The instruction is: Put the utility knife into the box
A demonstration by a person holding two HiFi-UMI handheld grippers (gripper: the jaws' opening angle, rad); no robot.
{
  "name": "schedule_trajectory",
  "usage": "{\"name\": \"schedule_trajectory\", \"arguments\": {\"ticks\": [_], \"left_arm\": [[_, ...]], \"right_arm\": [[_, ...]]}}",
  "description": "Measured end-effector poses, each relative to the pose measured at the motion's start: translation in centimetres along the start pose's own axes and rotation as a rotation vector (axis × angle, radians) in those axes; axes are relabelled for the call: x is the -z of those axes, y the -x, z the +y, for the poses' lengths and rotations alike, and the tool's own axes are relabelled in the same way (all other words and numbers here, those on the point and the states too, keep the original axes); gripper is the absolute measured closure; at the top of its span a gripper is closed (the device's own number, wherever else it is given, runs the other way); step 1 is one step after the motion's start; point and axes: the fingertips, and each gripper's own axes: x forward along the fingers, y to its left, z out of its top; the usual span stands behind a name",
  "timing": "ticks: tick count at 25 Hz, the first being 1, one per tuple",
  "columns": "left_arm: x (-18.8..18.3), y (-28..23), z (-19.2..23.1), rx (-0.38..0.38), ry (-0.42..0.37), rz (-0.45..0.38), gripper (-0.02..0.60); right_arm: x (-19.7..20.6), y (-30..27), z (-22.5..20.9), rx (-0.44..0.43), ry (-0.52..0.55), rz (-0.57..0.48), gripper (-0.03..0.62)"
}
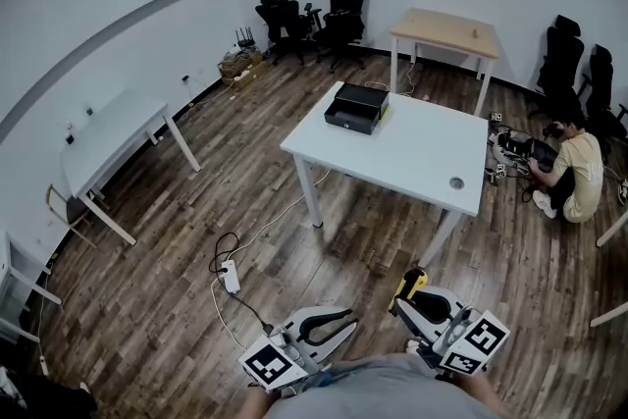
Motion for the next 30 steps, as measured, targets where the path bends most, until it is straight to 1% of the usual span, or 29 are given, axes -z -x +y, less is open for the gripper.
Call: {"name": "schedule_trajectory", "arguments": {"ticks": [10,13,16,18,21,25,30], "left_arm": [[0.3,0.8,1.0,-0.016,0.019,-0.006,0.508],[1.0,1.3,1.4,-0.015,0.006,-0.009,0.508],[0.7,1.3,1.8,-0.029,0.043,-0.012,0.508],[1.0,1.3,2.2,-0.028,0.042,-0.012,0.508],[1.6,0.9,2.7,-0.016,0.022,-0.014,0.508],[0.8,-0.3,3.8,-0.016,0.044,0.004,0.508],[1.3,-1.6,6.5,-0.027,0.026,0.025,0.508]], "right_arm": [[0.2,-1.2,0.3,-0.013,-0.001,0.001,0.520],[0.4,-1.7,0.4,-0.019,-0.006,0.007,0.520],[0.2,-1.8,0.2,-0.023,-0.024,-0.002,0.520],[0.0,-1.9,-0.1,-0.020,-0.034,-0.004,0.520],[-0.2,-2.1,-0.9,-0.012,-0.029,0.002,0.520],[-0.6,-3.1,-2.6,-0.012,-0.024,0.002,0.520],[-0.8,-5.5,-5.2,-0.035,-0.018,-0.002,0.520]]}}
